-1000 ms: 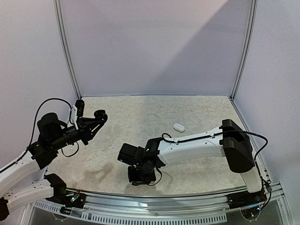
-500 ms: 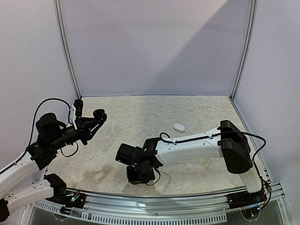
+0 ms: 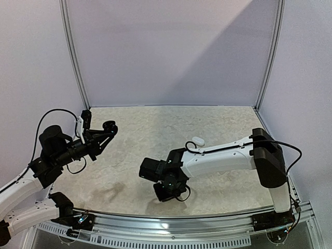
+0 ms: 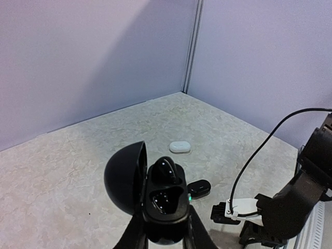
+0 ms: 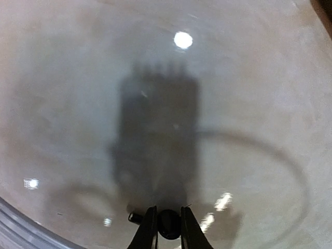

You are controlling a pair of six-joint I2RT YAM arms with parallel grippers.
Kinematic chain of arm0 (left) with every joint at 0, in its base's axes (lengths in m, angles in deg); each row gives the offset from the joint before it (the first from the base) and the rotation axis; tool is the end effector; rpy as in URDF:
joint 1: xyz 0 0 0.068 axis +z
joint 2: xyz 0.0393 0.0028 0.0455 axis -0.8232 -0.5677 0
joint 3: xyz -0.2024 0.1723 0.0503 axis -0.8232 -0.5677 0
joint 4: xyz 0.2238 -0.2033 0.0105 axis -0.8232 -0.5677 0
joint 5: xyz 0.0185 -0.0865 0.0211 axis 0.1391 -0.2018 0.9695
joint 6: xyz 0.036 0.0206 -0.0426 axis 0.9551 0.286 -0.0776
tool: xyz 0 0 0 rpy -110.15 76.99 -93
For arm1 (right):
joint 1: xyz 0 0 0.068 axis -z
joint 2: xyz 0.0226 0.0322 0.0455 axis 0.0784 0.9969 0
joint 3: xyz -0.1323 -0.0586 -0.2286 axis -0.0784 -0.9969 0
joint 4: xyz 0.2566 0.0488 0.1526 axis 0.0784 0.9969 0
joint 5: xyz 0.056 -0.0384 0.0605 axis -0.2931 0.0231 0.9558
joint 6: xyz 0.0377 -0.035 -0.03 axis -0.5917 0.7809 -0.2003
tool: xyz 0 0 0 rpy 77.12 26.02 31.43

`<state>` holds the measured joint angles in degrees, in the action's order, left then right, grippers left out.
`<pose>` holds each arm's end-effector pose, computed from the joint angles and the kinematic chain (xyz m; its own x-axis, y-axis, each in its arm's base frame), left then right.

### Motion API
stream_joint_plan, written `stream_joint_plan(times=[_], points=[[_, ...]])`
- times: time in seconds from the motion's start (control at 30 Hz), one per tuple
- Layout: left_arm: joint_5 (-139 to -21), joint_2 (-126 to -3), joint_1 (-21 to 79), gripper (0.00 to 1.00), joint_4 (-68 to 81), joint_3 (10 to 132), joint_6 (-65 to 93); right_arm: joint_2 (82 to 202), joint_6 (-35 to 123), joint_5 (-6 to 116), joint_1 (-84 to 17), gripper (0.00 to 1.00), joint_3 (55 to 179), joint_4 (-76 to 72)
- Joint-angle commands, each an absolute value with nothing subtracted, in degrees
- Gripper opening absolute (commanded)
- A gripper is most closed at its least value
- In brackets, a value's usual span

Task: Insert the wireless bluetooth earbuds into the charging case
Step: Move the left earbud to the corner of the board.

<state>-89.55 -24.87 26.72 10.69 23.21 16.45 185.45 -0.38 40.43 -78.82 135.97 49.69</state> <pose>0.1847 -0.1163 0.2587 -0.1949 -0.0680 -0.9785 0.7043 0.6846 -0.1879 0.1304 0.4457 0.1203 -0.9089 -0.3782 -0.1755 -0.3898 0.9202 0.0355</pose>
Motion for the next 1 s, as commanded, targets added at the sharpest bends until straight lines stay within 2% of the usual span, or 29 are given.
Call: stream_joint_plan(times=[0.0,0.23,0.53,0.73,0.97], points=[[-89.97,-24.86,27.46,0.0,9.91,23.47,17.38,184.24,8.43,38.22,-76.93,0.14,128.91,55.09],[-90.1,-25.05,27.46,0.0,10.02,23.53,17.55,183.27,22.14,39.67,-75.58,0.17,125.17,51.51],[-90.12,-25.14,27.46,0.0,9.52,23.99,17.79,183.55,33.5,40.36,-71.58,0.29,126.78,50.41],[-90.01,-25.21,27.46,0.0,9.46,23.67,17.87,182.55,32.08,42.91,-71.43,0.35,130.02,50.63],[-89.83,-25.22,27.46,0.0,9.97,22.9,18.23,175.74,16.61,38.47,-71.04,0.44,127.81,48.68]])
